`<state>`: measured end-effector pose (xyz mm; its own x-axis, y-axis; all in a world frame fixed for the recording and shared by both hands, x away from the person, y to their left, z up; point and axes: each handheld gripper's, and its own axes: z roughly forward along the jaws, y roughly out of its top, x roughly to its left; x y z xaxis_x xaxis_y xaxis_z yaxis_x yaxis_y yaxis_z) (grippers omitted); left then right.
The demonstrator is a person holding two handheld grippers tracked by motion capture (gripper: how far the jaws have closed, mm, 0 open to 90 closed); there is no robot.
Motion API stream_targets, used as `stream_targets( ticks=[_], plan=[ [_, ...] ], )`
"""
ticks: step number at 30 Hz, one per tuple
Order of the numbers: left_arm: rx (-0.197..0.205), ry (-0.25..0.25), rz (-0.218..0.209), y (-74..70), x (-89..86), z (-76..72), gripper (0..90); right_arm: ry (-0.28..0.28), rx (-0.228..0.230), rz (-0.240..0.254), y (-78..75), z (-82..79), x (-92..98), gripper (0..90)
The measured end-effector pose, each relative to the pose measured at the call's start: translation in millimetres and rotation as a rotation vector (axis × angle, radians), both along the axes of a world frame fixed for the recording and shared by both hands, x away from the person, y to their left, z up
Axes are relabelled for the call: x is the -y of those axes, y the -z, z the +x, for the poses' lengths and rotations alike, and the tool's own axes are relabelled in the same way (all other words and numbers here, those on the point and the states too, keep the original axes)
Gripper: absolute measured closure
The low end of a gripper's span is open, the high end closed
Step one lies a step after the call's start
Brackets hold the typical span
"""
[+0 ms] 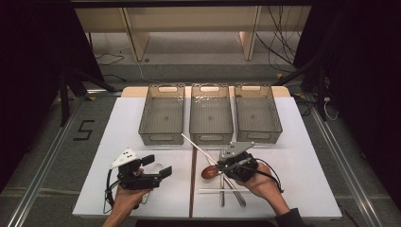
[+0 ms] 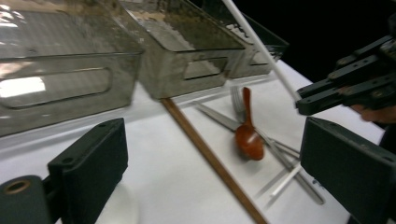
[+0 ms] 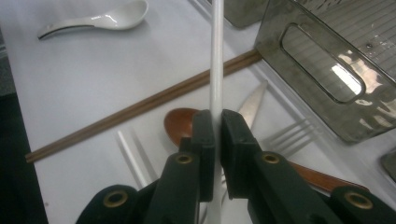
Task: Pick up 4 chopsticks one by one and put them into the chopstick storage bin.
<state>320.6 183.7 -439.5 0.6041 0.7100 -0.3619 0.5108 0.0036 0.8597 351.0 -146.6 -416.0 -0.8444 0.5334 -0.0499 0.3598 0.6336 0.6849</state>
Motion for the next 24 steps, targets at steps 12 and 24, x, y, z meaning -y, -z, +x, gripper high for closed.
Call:
stream_targets(
  ticks=[12, 24],
  plan=[
    [-0.075, 0.102, -0.038, -8.5, 49.5, 22.9, 16.5, 0.002, 0.006, 0.039, -0.2, -6.0, -10.9, 85.0],
    [-0.136, 0.088, -0.123, -9.2, 59.1, 36.6, 30.9, -0.004, 0.034, 0.071, 1.2, -11.3, -20.4, 85.1]
  ],
)
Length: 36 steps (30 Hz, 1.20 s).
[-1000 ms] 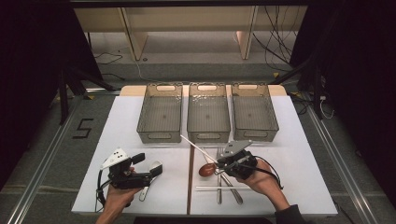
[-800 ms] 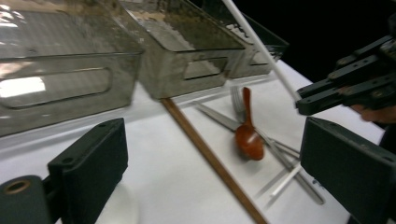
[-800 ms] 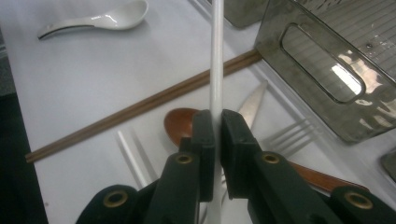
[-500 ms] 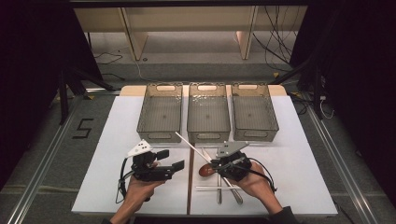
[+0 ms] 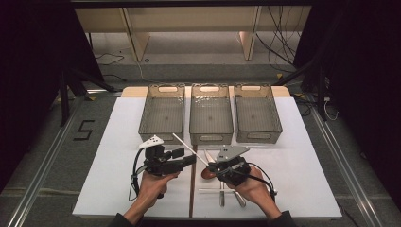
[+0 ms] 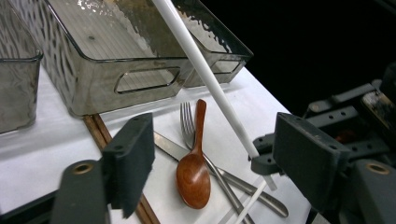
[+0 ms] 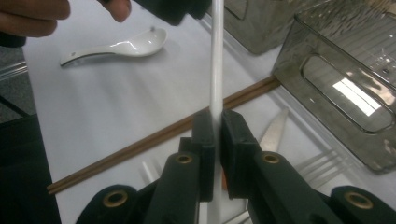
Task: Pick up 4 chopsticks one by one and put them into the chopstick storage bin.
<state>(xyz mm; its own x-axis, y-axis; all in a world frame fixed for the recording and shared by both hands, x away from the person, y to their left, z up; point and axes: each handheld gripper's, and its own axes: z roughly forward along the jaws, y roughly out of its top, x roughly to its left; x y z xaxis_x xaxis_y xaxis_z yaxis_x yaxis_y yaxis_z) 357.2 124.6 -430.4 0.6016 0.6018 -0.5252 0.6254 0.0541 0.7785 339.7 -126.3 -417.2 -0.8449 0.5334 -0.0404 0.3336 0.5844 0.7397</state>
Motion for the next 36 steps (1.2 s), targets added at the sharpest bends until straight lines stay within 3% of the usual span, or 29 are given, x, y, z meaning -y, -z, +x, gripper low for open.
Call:
stream_targets(
  ticks=[6, 10, 13, 15, 20, 27, 30, 36],
  plan=[
    [-0.014, 0.020, -0.024, 2.2, 5.0, 1.2, 41.9, -0.008, 0.003, 0.017, 0.5, -1.4, -3.3, 85.1],
    [-0.038, 0.047, -0.071, 3.8, 7.3, 2.7, 50.9, -0.008, 0.006, 0.030, 0.6, -1.9, -3.9, 85.0],
    [-0.029, 0.063, -0.069, 3.8, 9.4, 3.2, 57.0, -0.016, 0.017, 0.036, 0.8, -3.2, -5.7, 85.0],
    [-0.042, 0.070, -0.090, 4.4, 10.5, 3.7, 58.0, -0.017, 0.020, 0.042, 0.7, -3.5, -6.2, 85.0],
    [-0.030, 0.091, -0.094, 5.2, 12.5, 3.4, 64.5, -0.024, 0.027, 0.051, 1.2, -4.6, -8.2, 85.0],
    [-0.043, 0.108, -0.099, 7.5, 14.8, 3.2, 70.3, -0.026, 0.039, 0.062, 0.4, -5.5, -8.4, 85.0],
    [-0.043, 0.113, -0.094, 8.1, 14.3, 3.4, 76.8, -0.020, 0.043, 0.068, 0.3, -5.5, -7.9, 85.0],
    [-0.063, 0.133, -0.136, 8.2, 13.5, 4.4, 81.6, -0.024, 0.044, 0.071, 0.8, -5.7, -7.9, 84.7]
  ],
)
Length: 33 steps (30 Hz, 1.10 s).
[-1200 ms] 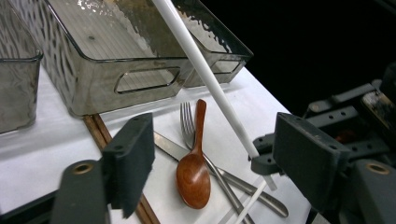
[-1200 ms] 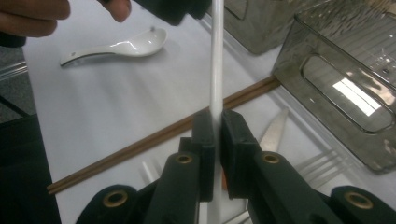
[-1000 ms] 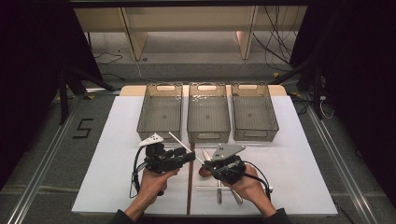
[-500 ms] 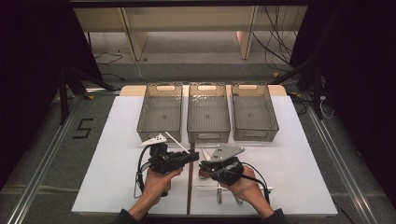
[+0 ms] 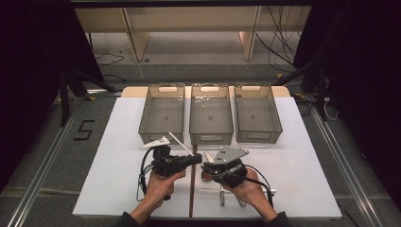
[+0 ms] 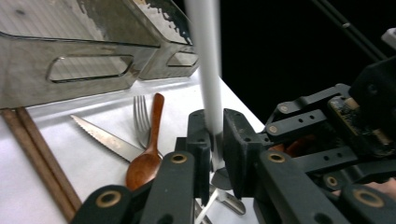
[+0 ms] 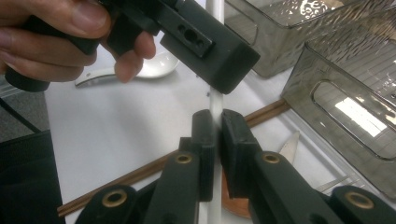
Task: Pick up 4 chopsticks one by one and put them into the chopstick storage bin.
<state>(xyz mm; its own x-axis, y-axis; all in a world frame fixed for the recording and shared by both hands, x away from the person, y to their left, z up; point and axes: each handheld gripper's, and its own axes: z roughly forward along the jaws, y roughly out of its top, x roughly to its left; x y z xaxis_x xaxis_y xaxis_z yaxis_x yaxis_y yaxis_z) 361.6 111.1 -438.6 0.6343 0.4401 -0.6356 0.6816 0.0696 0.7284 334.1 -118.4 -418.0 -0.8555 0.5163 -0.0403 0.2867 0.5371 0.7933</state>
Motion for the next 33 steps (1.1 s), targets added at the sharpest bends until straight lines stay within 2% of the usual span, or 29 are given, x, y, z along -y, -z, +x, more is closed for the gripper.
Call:
stream_targets(
  ticks=[5, 7, 12, 16, 18, 22, 26, 33],
  plan=[
    [-0.009, 0.010, -0.007, -2.1, -2.0, 0.8, 83.9, -0.002, -0.003, 0.013, -0.2, -0.3, 0.5, 83.1],
    [-0.003, 0.006, 0.022, -3.7, -4.9, 3.0, 84.0, -0.003, -0.008, 0.020, -2.3, -0.1, 2.4, 75.6],
    [-0.020, -0.020, 0.023, -10.9, -22.9, 13.6, 84.0, 0.021, -0.008, 0.032, -8.7, 0.9, 14.3, 59.9],
    [-0.031, -0.058, 0.006, -20.3, -46.4, 27.9, 84.0, 0.060, -0.025, 0.028, -10.2, 2.9, 26.7, 51.0],
    [-0.029, -0.071, 0.024, -26.8, -57.0, 35.3, 84.0, 0.084, -0.026, 0.017, -9.6, 1.8, 36.1, 45.5],
    [-0.035, -0.093, 0.044, -41.2, -78.5, 52.1, 83.9, 0.107, -0.034, 0.011, -6.8, -0.4, 47.7, 41.6],
    [-0.048, -0.118, 0.053, -53.8, -95.8, 67.8, 83.9, 0.136, -0.065, 0.001, 0.5, -1.2, 66.0, 36.9],
    [-0.031, -0.167, 0.090, -81.0, -117.5, 93.3, 83.9, 0.159, -0.075, 0.001, 3.1, -2.9, 77.1, 33.3]
  ],
)
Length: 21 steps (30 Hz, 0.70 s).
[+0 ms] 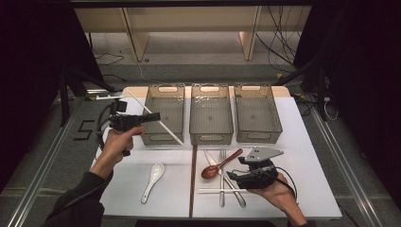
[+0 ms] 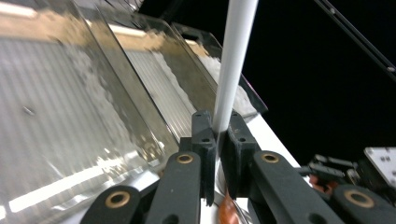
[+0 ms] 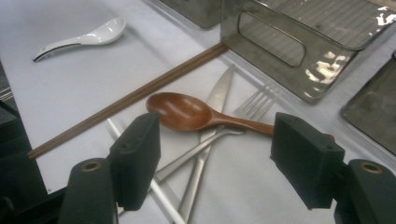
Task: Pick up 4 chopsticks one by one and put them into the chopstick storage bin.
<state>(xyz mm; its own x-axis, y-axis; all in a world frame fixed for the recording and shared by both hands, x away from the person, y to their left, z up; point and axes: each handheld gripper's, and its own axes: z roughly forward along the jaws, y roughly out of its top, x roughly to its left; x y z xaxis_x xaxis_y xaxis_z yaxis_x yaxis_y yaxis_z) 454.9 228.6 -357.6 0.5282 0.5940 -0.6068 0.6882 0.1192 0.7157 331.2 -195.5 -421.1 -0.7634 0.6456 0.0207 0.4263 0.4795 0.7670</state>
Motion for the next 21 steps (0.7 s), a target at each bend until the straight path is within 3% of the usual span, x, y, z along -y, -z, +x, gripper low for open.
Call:
stream_targets(
  ticks=[4, 12, 21],
  plan=[
    [0.001, -0.026, 0.033, -7.3, -5.0, 14.0, 83.9, 0.010, -0.001, 0.002, 0.8, -0.2, 2.1, 32.2],
    [-0.035, -0.070, 0.079, -6.0, -5.6, 41.0, 83.9, 0.016, -0.003, 0.000, 1.9, -0.1, 4.5, 31.3],
    [-0.065, -0.110, 0.092, -1.2, -2.2, 61.6, 83.9, 0.010, -0.005, 0.005, 2.4, 0.0, 6.2, 30.1]
  ],
)
